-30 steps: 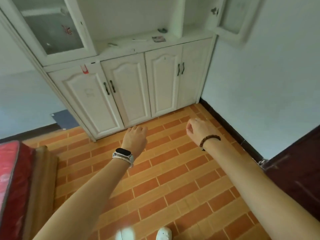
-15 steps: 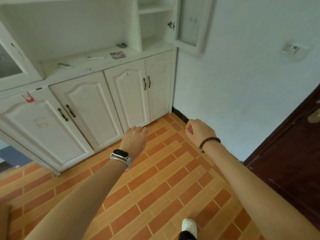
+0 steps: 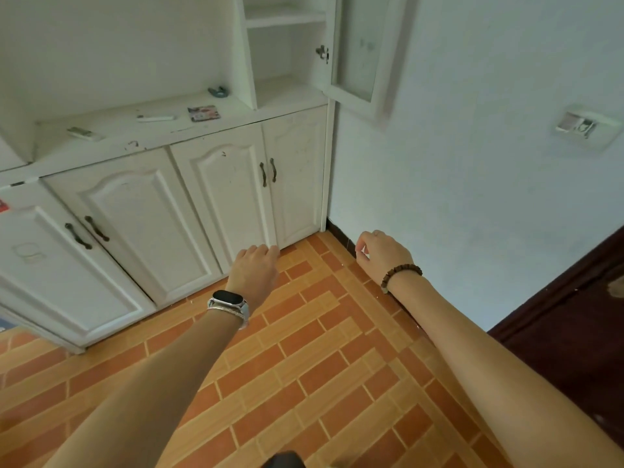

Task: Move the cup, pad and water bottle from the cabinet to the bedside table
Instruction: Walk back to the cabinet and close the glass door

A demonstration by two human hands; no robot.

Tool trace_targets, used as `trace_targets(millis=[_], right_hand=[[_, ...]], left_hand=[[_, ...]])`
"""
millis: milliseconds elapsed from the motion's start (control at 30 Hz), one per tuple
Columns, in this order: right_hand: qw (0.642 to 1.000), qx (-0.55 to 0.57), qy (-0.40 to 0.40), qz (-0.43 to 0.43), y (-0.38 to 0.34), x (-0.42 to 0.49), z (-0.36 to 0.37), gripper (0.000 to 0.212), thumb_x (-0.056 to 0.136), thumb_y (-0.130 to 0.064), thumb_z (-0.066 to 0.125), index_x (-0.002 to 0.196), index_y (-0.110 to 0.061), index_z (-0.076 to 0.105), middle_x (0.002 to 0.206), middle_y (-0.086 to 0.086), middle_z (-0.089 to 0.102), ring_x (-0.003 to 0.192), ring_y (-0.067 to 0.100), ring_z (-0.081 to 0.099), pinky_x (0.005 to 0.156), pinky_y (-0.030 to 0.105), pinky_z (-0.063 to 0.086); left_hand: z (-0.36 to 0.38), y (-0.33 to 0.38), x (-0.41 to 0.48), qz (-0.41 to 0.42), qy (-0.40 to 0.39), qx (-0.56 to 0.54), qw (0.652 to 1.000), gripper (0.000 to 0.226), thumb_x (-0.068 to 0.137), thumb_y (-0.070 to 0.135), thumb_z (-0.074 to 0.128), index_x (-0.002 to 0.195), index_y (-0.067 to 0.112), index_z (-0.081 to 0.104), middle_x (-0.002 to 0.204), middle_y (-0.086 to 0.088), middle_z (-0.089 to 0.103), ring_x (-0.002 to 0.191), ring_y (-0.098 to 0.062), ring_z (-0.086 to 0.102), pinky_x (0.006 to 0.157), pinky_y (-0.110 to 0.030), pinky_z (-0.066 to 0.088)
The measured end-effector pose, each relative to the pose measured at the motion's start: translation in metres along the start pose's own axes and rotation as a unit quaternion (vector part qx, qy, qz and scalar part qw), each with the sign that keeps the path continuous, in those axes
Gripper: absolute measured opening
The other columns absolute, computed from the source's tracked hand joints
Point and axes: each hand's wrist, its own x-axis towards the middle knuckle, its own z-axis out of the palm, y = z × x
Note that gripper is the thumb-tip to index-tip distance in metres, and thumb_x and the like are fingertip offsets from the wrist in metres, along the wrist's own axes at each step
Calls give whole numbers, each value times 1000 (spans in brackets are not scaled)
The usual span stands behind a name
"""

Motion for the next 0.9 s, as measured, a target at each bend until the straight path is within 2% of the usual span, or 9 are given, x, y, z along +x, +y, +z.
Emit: trace_targets(millis=[233,400,600,733,900], right_hand=[[1000,10,-18,3,35,59,13,15,96,-21,46,100,-20,61,101,0,56,80,17,54,66,29,46],[1000,8,-13,14,56,115,15,13,96,-20,48,101,-19,61,101,2,56,81,19,58,68,31,51],[1000,1,-10,26,69,196,9,13,96,-24,50,103,-19,59,104,3,56,83,19,57,74,35,55],[1000,10,7,23,71,245,-2,16,97,-24,50,107,-18,59,106,3,55,85,21,60,73,32,52],[999,23,17,23,77,295,-8,16,96,-24,51,108,-17,59,108,3,56,85,21,60,75,34,53]], left_hand=[[25,5,58,-5,-25,6,1000,24,91,13,43,112,12,53,99,-6,61,91,-25,56,84,-36,43],[43,-3,120,-3,-37,-3,999,24,90,13,43,112,12,53,101,-6,61,92,-24,55,85,-36,43],[56,-17,201,-7,-21,-25,999,24,90,14,44,112,13,54,102,-5,61,91,-23,55,83,-35,44],[56,-30,253,3,6,-25,1000,24,90,13,43,111,12,55,98,-6,62,86,-23,56,78,-34,43],[56,-46,299,0,29,-37,999,23,90,11,45,110,10,57,97,-7,63,86,-24,56,80,-36,44]])
